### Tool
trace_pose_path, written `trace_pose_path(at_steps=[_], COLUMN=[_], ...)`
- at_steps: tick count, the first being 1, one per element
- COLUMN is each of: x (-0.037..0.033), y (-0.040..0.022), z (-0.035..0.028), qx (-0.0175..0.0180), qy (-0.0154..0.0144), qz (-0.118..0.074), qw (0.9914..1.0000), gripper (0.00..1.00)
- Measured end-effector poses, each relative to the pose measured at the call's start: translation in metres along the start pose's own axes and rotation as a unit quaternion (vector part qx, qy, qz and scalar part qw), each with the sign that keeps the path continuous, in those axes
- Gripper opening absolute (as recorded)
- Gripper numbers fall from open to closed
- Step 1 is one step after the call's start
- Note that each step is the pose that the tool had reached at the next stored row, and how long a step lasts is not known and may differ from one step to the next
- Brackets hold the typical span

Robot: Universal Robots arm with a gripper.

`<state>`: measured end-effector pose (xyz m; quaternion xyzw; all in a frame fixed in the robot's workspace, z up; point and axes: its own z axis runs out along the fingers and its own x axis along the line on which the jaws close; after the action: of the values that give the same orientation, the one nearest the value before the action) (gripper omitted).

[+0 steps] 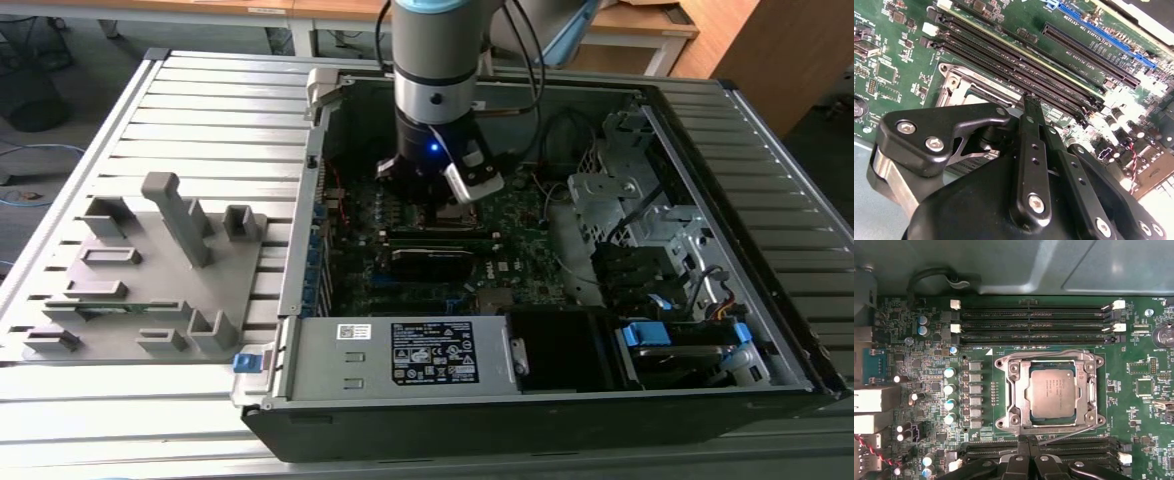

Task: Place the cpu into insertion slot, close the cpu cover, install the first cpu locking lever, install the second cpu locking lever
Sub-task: 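Install the second cpu locking lever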

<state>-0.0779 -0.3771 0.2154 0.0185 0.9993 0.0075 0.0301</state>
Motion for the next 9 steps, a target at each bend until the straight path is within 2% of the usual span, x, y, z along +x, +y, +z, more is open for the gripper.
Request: trace_pose_path(at_steps=[9], x=[0.0024], y=[-0.0002], z=[0.0038], qx=[0.0002], qy=[0.0], qz=[0.002], qw=[1.0], gripper=[0.11])
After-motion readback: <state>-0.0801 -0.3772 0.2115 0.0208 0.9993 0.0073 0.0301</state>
